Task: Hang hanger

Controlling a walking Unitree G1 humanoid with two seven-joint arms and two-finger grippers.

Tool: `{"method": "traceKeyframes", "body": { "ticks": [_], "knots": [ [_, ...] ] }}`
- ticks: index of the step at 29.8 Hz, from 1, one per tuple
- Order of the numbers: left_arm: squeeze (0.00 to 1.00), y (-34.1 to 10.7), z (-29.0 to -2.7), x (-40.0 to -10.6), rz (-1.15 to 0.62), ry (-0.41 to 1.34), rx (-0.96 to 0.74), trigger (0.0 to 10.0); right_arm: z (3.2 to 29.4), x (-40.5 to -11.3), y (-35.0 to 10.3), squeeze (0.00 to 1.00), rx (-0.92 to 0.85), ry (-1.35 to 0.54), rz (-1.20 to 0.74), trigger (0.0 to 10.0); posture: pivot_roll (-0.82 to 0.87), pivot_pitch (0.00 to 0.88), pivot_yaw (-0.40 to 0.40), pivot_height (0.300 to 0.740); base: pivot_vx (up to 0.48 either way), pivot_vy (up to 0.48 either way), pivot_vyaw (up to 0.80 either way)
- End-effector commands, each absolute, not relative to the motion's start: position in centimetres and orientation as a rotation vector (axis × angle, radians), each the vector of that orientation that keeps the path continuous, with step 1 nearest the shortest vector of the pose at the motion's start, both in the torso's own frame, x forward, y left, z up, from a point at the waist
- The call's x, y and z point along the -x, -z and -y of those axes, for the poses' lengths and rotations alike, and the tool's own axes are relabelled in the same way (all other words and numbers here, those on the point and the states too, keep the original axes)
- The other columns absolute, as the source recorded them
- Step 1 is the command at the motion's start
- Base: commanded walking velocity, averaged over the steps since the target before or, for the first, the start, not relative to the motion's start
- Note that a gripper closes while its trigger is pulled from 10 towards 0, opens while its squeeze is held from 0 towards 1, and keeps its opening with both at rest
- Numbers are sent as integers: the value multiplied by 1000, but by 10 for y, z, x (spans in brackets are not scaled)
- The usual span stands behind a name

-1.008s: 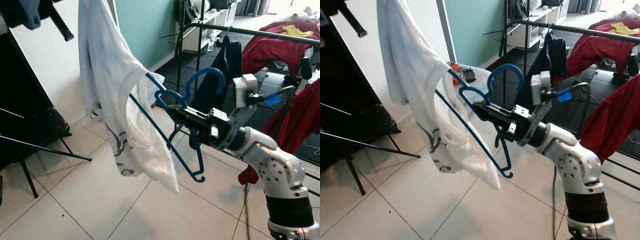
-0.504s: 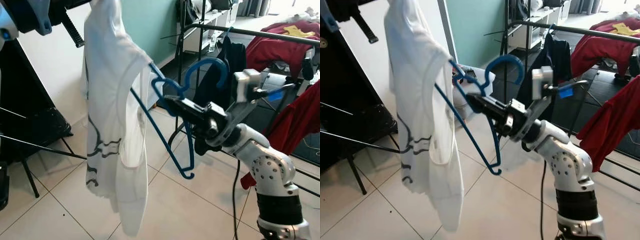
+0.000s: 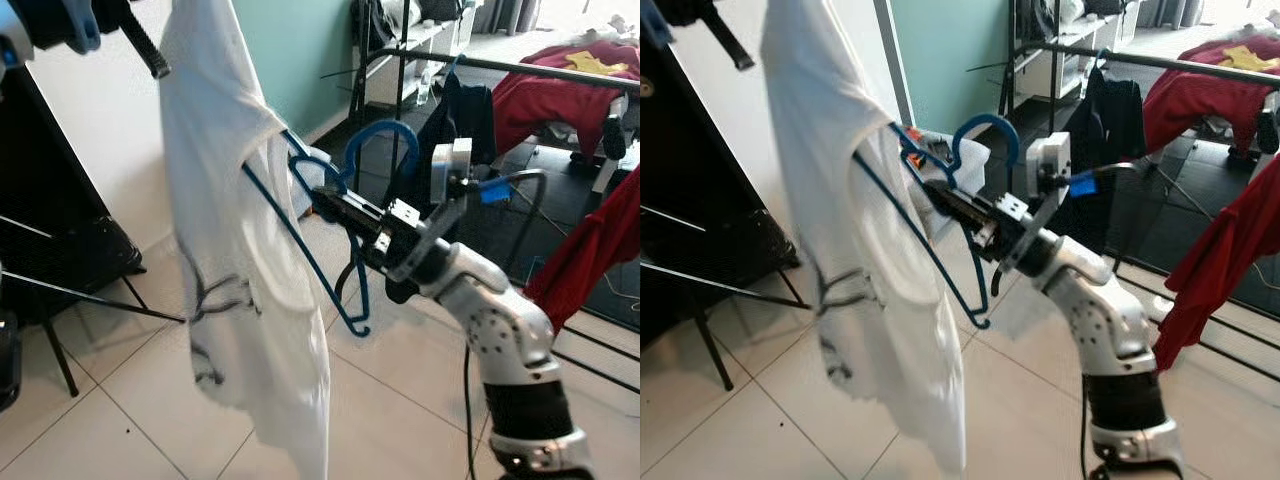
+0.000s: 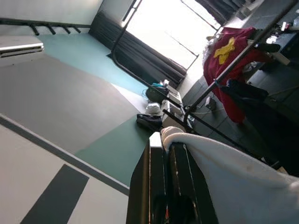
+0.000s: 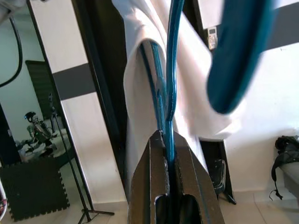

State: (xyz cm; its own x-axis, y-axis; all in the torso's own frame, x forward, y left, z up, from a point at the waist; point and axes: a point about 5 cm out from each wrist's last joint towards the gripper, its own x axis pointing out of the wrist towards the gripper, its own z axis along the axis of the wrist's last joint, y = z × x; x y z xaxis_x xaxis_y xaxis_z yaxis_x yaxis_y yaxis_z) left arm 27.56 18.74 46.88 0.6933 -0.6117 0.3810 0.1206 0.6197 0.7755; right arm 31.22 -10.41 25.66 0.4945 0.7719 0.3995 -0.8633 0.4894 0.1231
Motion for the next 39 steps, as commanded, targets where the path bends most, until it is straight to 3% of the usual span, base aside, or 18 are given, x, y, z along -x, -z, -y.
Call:
{"method": "traceKeyframes", "body": {
  "ticks": [1, 7, 14, 26, 27, 28, 29, 30, 31, 36, 37, 39],
  "knots": [
    [0, -478, -192, -271, 725, 436, -754, 1137, 106, -316, -261, 0, -332, -968, 338, 10000, -11, 23, 96, 740, 0, 0, 0],
    [0, -483, -191, -270, 727, 450, -689, 1137, 108, -317, -261, 0, -381, -962, 358, 10000, -12, 23, 99, 740, 0, 0, 0],
    [0, -473, -174, -274, 675, 564, -553, 1294, 89, -303, -266, 0, -455, -1135, 401, 10000, -6, 26, 97, 740, 0, 0, 0],
    [0, -462, -180, -289, 594, 506, -508, 1176, 87, -290, -294, 0, -495, -1248, 527, 10000, -15, 28, 101, 740, 0, 0, 0],
    [0, -462, -184, -292, 585, 474, -507, 2745, 87, -288, -295, 0, -491, -1262, 529, 10000, -16, 28, 102, 740, 0, 0, 0],
    [0, -462, -184, -292, 585, 474, -507, 2745, 87, -288, -295, 0, -491, -1262, 529, 10000, -16, 28, 102, 740, 0, 0, 0],
    [0, -462, -191, -296, 582, 426, -513, 4118, 86, -285, -293, 0, -485, -1284, 519, 10000, -19, 29, 103, 740, 0, 0, 0],
    [0, -462, -191, -296, 582, 426, -513, 4118, 86, -285, -293, 0, -485, -1284, 519, 10000, -19, 29, 103, 740, 0, 0, 0],
    [208, -461, -195, -298, 579, 396, -515, 10000, 86, -283, -291, 0, -481, -1299, 512, 10000, -19, 29, 103, 740, 0, 0, 0],
    [208, -456, -203, -304, 553, 359, -496, 10000, 85, -278, -288, 0, -472, -1331, 493, 10000, -21, 29, 104, 740, 0, 0, 0],
    [1000, -455, -208, -306, 551, 322, -513, 10000, 86, -275, -286, 0, -459, -1351, 483, 10000, -28, 30, 106, 740, 0, 0, 0],
    [1000, -455, -213, -307, 555, 283, -526, 10000, 88, -272, -284, 0, -450, -1362, 473, 10000, -30, 30, 107, 740, 0, 0, 0]
  ]
}}
